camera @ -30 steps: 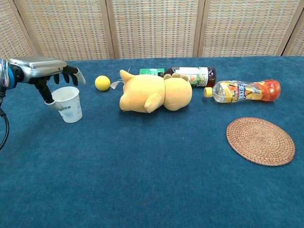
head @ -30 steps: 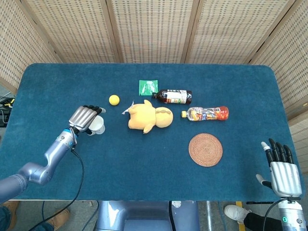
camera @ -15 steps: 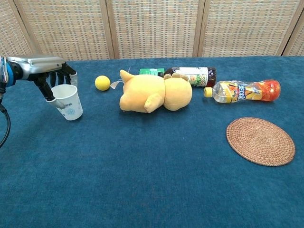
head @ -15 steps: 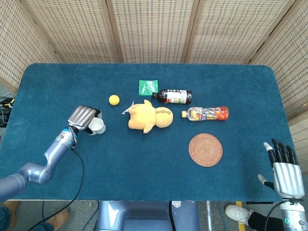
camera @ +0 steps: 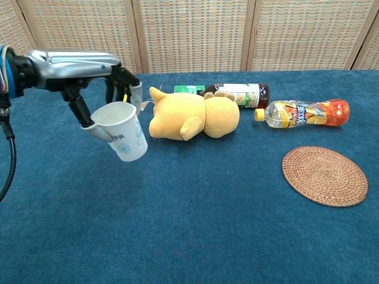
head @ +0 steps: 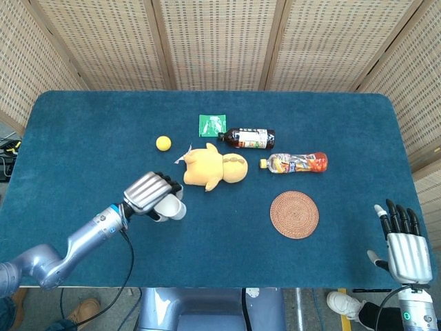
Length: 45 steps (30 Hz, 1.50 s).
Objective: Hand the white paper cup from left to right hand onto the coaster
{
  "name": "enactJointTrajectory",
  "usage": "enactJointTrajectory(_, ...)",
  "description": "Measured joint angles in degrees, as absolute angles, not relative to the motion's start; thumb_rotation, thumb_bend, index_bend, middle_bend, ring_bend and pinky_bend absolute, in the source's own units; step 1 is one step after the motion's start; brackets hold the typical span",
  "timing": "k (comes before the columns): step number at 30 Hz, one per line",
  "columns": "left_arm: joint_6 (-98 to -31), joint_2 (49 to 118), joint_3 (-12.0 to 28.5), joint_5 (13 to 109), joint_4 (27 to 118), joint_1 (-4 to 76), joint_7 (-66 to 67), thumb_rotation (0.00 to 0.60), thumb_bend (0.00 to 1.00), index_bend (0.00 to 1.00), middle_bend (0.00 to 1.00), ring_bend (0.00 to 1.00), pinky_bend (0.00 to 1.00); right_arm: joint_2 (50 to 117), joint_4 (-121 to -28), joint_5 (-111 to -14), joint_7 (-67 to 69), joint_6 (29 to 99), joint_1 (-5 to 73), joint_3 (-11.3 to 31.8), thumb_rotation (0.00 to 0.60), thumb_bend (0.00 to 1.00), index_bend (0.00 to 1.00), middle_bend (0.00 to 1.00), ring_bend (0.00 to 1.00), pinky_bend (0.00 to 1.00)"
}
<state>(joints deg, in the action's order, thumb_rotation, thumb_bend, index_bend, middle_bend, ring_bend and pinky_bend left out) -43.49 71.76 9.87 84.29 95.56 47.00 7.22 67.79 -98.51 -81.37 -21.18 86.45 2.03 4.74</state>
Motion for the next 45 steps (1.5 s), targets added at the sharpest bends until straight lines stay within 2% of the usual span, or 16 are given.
enactJointTrajectory(4,-42.27,74.90,9.83,85.36,95.90,50.14,12.42,0.600,0.08,0.46,0.47,0.40,0.36,67.79,-98.40,-80.44,-21.25,86.69,1.96,5.21,0.600,0.00,0.10,0.00,0.00,0.00)
enactJointTrajectory(17,-36.28,89.06,9.63,81.57,86.72,59.14,23.97,0.600,0.08,0.46,0.46,0.40,0.36,67.59,-96.80,-77.06,-20.54,86.19,1.93,6.32,0.600,0.00,0.10,0.00,0.00,0.00)
enactJointTrajectory(21,-36.54,92.24,8.77,80.91,83.11,60.69,25.67,0.600,0.02,0.43,0.43,0.36,0.36,67.56,-96.69,-76.91,-20.30,85.97,2.07,6.35,0.600,0.00,0.10,0.00,0.00,0.00)
enactJointTrajectory(22,-36.69,92.32,8.60,80.94,82.99,60.81,25.74,0.600,0.01,0.39,0.41,0.33,0.36,67.53,-96.71,-76.88,-20.21,85.90,2.10,6.34,0.600,0.00,0.10,0.00,0.00,0.00)
enactJointTrajectory(24,-36.77,92.06,8.13,81.06,83.01,61.04,25.78,0.600,0.00,0.24,0.30,0.24,0.32,67.48,-96.79,-76.81,-20.15,85.89,2.13,6.34,0.600,0.00,0.10,0.00,0.00,0.00)
enactJointTrajectory(26,-36.56,91.60,7.79,80.95,83.33,61.17,25.70,0.600,0.00,0.05,0.12,0.11,0.26,67.42,-96.86,-76.86,-20.14,86.03,2.09,6.32,0.600,0.00,0.10,0.00,0.00,0.00)
enactJointTrajectory(27,-36.40,91.30,7.69,80.75,83.66,61.23,25.61,0.600,0.00,0.01,0.07,0.08,0.25,67.40,-96.90,-76.93,-20.12,86.10,2.07,6.30,0.600,0.00,0.10,0.00,0.00,0.00)
enactJointTrajectory(29,-36.26,90.79,7.65,80.32,84.41,61.23,25.29,0.600,0.00,0.00,0.01,0.03,0.22,67.35,-97.02,-77.12,-20.08,86.29,2.02,6.24,0.600,0.00,0.10,0.00,0.00,0.00)
enactJointTrajectory(32,-36.78,89.16,7.85,79.73,86.74,60.92,24.39,0.600,0.00,0.00,0.00,0.00,0.14,67.24,-97.36,-77.69,-20.01,86.71,1.91,6.07,0.600,0.00,0.10,0.00,0.00,0.00)
enactJointTrajectory(36,-40.86,85.42,8.48,80.48,90.42,59.53,22.44,0.600,0.00,0.00,0.00,0.00,0.01,67.11,-97.65,-78.26,-19.89,86.94,1.83,5.79,0.600,0.00,0.10,0.00,0.00,0.00)
enactJointTrajectory(41,-47.38,78.42,9.37,81.49,94.12,56.31,20.09,0.600,0.00,0.00,0.00,0.00,0.00,67.01,-98.07,-79.13,-19.82,87.13,1.81,5.42,0.600,0.00,0.10,0.00,0.00,0.00)
enactJointTrajectory(45,-56.10,72.67,9.34,80.69,96.55,50.16,20.10,0.600,0.00,0.00,0.00,0.00,0.00,67.02,-98.51,-80.37,-19.82,86.97,1.93,4.81,0.600,0.00,0.10,0.00,0.00,0.00)
